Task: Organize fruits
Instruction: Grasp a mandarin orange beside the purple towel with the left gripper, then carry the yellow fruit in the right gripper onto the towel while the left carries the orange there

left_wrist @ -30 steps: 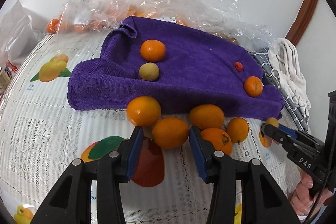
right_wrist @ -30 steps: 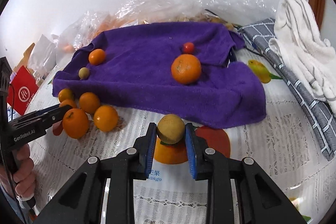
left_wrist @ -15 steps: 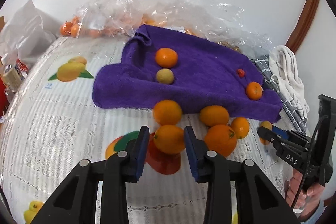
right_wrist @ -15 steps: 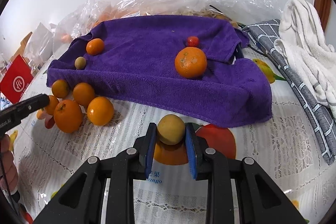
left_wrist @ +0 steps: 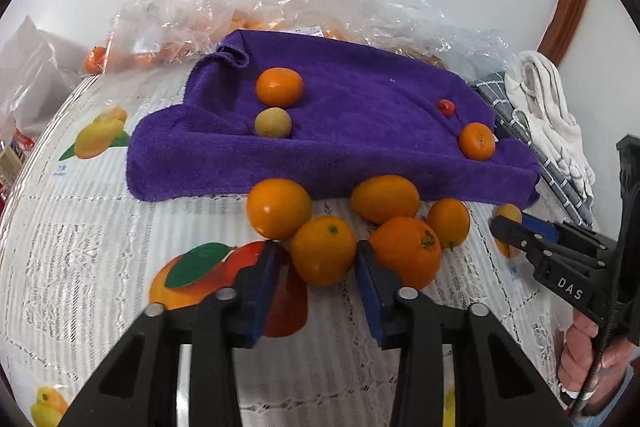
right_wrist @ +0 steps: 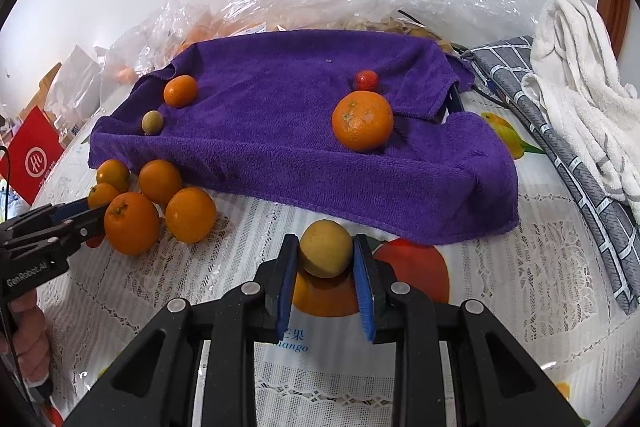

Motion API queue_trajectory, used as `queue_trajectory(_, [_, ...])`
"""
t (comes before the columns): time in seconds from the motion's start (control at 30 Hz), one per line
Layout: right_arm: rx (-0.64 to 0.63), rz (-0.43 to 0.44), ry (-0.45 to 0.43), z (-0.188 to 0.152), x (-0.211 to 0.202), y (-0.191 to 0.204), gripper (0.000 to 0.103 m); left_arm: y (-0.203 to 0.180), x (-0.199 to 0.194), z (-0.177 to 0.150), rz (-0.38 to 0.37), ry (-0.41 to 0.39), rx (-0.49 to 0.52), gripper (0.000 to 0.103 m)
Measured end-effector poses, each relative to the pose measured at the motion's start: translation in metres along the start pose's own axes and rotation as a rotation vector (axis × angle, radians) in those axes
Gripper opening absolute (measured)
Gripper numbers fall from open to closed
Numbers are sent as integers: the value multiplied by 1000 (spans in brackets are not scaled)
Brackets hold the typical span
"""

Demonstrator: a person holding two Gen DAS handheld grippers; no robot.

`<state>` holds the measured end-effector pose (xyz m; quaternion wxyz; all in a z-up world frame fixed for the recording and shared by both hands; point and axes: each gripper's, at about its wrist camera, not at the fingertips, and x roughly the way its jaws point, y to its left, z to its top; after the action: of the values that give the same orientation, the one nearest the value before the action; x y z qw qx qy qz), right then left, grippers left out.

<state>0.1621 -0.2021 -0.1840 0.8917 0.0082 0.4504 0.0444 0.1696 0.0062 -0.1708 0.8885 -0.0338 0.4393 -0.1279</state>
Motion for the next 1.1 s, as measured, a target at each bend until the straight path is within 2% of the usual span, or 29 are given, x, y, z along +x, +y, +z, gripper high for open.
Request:
queue_trajectory(0.17, [6,20,-25,0,-7,-2,27,2,-12,0,-15,-58,-14,30])
queue_trajectory(0.3, [22,57,-108,0,-23,-5,27,10,-29,4,-23,-138,-52,30])
queue_trajectory(0.5, [42,65,-161,3,-35,-8,27,21,-37,9,-17,-184,-93,30])
queue_trajectory(0.7, [58,61,-198,4,-42,-11,27,28,-37,10,-24,-190,-134,30])
queue_trajectory(1.1, [114,36,-232,5,-50,-21,27,27,-38,7,-30,-196,-129,30])
